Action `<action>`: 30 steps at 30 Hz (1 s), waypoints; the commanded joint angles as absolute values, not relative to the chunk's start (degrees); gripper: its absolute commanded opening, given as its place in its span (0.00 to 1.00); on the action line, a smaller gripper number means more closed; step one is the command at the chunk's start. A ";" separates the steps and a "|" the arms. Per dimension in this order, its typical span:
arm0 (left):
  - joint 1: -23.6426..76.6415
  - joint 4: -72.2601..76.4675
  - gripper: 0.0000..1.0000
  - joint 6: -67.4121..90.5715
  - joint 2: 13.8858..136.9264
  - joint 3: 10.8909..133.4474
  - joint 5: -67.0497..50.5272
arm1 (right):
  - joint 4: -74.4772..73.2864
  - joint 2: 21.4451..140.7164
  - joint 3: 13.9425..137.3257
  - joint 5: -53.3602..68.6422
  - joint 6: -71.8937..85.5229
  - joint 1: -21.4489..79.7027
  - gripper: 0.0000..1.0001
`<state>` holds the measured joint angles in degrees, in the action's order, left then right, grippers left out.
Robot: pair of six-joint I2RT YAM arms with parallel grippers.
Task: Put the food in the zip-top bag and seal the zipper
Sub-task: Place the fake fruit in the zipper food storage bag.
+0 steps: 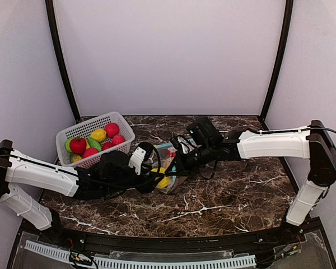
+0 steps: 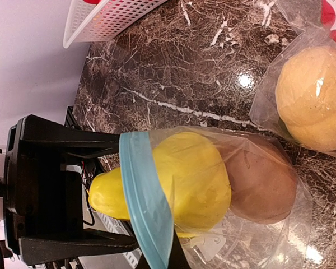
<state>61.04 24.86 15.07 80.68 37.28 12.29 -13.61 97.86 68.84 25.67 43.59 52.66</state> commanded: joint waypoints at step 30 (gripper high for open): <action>50.05 9.09 0.61 38.58 72.23 35.06 -9.10 | -11.60 95.71 66.14 23.91 45.70 50.97 0.00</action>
